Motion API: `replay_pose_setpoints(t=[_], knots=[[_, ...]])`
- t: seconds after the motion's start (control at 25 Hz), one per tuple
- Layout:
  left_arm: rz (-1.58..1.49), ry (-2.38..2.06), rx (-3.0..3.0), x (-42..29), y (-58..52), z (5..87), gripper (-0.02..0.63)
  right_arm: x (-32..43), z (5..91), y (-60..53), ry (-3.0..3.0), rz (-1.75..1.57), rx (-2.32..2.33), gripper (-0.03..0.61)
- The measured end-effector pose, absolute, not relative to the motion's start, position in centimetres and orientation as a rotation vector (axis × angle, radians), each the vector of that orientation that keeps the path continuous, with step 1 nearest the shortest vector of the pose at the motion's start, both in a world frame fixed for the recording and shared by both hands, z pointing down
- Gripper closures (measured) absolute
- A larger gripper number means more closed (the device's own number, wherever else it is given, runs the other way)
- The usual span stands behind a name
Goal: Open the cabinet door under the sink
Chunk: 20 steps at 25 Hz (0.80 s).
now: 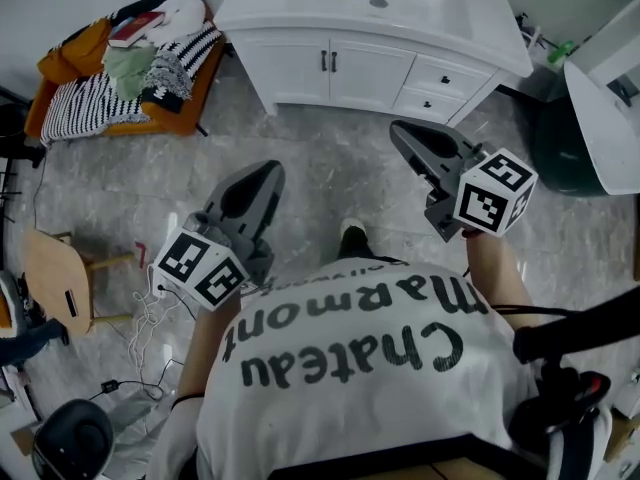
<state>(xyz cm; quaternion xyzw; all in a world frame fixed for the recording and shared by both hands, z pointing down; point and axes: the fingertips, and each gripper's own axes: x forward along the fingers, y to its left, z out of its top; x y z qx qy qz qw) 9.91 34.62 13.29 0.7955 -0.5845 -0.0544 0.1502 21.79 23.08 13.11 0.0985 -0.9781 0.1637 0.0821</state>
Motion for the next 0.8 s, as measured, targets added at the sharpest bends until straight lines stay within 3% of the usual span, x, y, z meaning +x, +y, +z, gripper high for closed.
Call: replay_pose_setpoints(t=[0.8], knots=[[-0.154, -1.711, 2.25, 6.0, 21.2, 13.0, 0.606, 17.4, 13.3, 9.4, -2.913, 0.504, 0.242, 0.569]])
